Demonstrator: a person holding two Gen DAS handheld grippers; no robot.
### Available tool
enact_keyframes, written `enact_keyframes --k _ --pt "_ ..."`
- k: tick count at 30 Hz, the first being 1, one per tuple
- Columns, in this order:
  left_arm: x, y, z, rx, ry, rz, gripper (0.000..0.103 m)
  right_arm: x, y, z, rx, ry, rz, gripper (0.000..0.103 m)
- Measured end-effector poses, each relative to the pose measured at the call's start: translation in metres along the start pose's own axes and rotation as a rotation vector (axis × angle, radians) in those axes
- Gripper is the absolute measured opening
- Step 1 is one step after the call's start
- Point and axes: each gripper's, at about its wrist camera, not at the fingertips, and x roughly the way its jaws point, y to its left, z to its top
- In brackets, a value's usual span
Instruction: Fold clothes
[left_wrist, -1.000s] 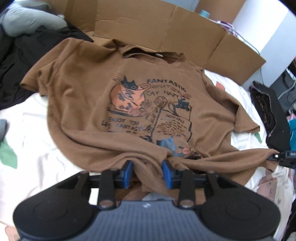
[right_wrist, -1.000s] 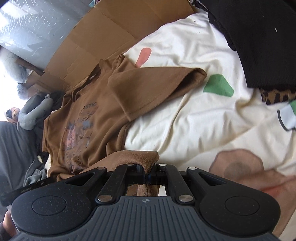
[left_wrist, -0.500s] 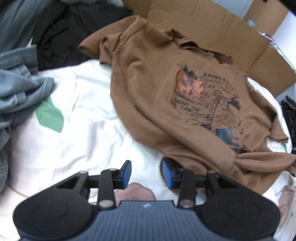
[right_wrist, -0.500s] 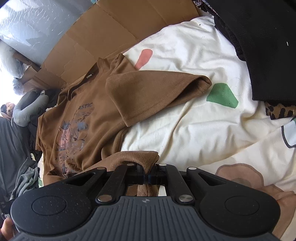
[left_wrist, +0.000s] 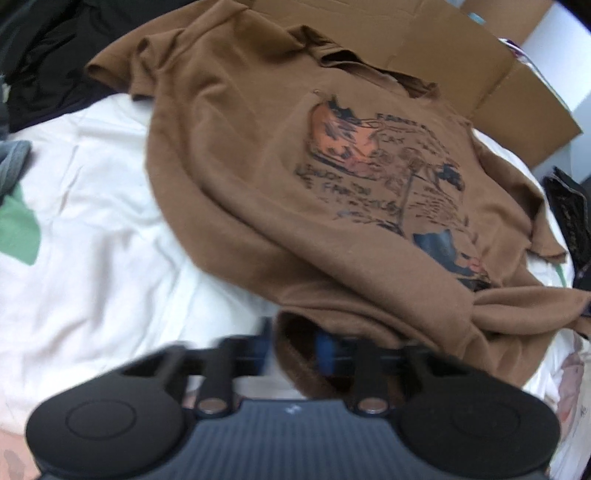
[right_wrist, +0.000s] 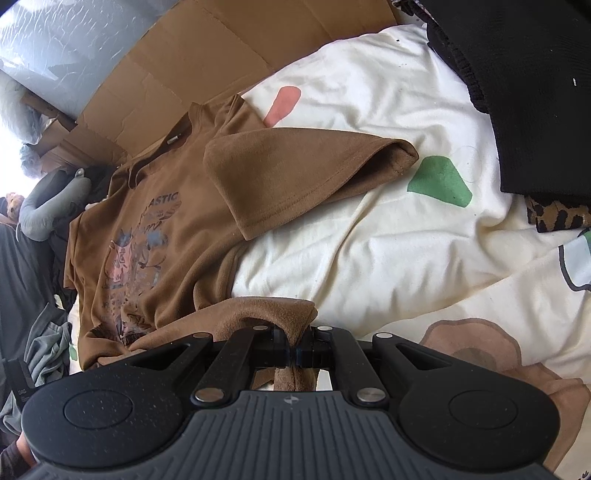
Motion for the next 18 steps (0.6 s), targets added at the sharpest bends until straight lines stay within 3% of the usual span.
enact_keyframes --k 5,18 --pt "-0.03 0.001 -0.005 0.015 -0.042 0.029 0.001 -0.002 -0.001 -0.002 0.011 -0.004 0.007 0.001" --pt "-0.138 0.005 -0.014 0.074 -0.156 0.187 0.001 -0.019 -0.004 -0.017 0.067 0.019 0.056 0.001"
